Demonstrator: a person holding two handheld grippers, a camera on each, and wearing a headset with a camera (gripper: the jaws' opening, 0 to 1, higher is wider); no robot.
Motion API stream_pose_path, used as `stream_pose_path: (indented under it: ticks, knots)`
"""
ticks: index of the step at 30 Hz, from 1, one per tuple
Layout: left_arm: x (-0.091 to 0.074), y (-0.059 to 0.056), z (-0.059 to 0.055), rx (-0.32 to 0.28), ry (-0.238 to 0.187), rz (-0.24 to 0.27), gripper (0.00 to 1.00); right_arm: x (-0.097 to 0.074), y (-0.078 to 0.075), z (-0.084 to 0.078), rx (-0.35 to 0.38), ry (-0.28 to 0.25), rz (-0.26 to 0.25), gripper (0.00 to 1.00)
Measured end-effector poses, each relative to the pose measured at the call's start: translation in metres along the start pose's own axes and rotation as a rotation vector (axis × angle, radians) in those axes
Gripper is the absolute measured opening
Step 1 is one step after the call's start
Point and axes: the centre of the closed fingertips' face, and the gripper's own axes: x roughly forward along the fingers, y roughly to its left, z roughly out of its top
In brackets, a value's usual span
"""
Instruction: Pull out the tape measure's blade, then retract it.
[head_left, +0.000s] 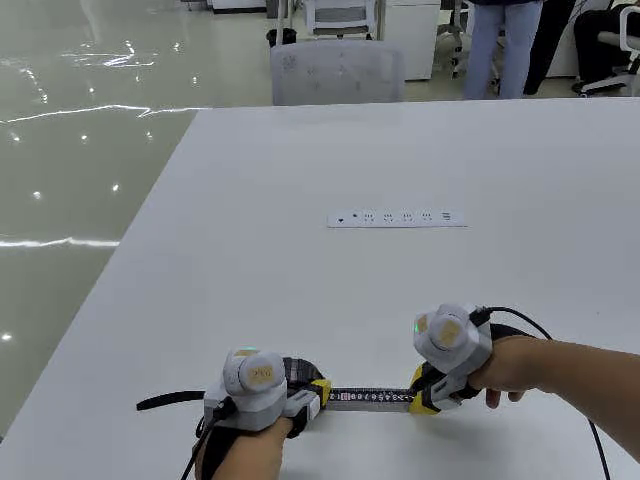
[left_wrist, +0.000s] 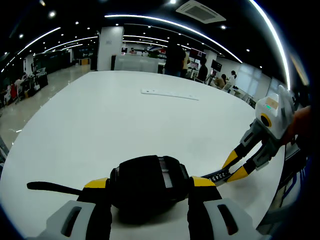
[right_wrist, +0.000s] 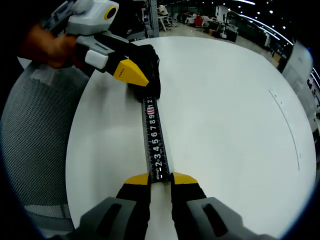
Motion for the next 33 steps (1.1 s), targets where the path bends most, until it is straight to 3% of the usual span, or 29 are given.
stream_pose_path:
  ticks: [33]
  knots:
    - [0.000, 0.001, 0.000, 0.000, 0.003, 0.001, 0.58, 0.009, 0.004, 0.019, 0.006, -0.040, -0.013, 0.14]
